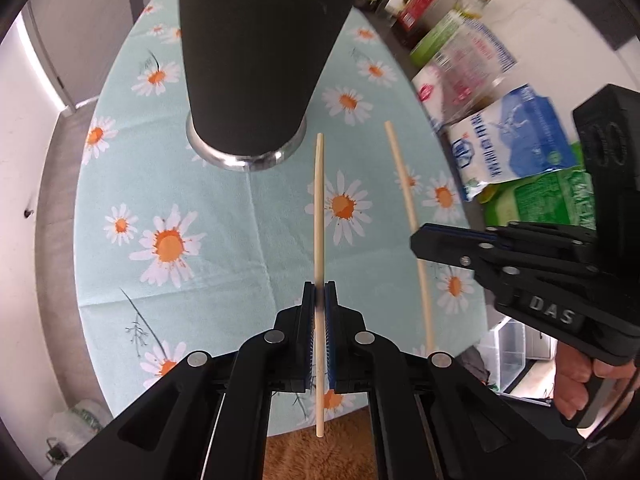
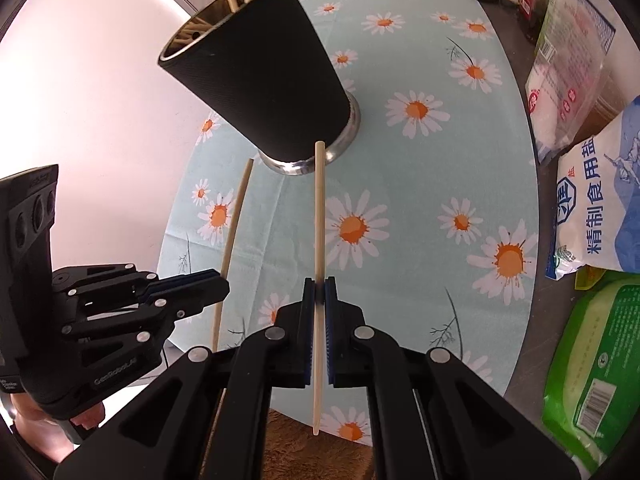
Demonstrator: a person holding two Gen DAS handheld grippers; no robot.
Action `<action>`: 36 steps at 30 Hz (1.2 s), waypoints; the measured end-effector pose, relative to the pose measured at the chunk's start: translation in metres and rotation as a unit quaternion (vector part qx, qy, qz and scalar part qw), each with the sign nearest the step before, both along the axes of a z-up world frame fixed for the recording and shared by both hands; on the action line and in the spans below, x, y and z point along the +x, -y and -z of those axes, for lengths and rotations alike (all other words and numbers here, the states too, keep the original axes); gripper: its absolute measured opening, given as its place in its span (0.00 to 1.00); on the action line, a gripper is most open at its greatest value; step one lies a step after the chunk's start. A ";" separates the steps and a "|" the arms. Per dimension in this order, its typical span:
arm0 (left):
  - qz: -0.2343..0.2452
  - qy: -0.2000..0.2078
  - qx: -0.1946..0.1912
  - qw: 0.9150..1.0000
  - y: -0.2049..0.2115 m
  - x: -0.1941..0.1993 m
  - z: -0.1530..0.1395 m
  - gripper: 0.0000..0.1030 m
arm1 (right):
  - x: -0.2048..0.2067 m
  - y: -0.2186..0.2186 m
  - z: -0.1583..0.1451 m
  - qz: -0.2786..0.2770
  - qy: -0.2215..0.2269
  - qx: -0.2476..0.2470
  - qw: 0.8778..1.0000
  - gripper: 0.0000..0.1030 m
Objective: Organize utensils
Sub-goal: 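Lift both held chopsticks upright and carry them above the black holder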
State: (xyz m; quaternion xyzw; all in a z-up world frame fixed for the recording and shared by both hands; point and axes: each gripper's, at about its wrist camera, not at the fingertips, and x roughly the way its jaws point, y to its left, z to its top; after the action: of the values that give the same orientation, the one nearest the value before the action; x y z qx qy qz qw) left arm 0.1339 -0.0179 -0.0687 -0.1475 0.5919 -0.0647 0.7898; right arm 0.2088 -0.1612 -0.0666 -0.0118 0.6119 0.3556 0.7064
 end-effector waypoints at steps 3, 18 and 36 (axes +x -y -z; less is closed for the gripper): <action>-0.003 0.031 -0.016 0.999 -0.010 -0.008 -0.014 0.04 | -0.008 -0.008 -0.013 0.007 0.012 0.003 1.000 0.06; 0.023 0.142 -0.056 0.988 -0.050 -0.029 -0.067 0.04 | -0.027 -0.043 -0.077 0.056 0.076 0.046 0.995 0.06; -0.005 0.303 -0.077 0.950 -0.086 0.010 -0.141 0.04 | 0.009 -0.042 -0.166 0.094 0.243 0.168 0.951 0.06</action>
State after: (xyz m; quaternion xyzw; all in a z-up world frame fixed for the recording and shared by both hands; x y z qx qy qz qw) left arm 0.1443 0.0677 0.0727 -0.1847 0.3173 -0.1476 0.9184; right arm 0.2176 -0.1191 0.0994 0.0785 0.3513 0.3722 0.8555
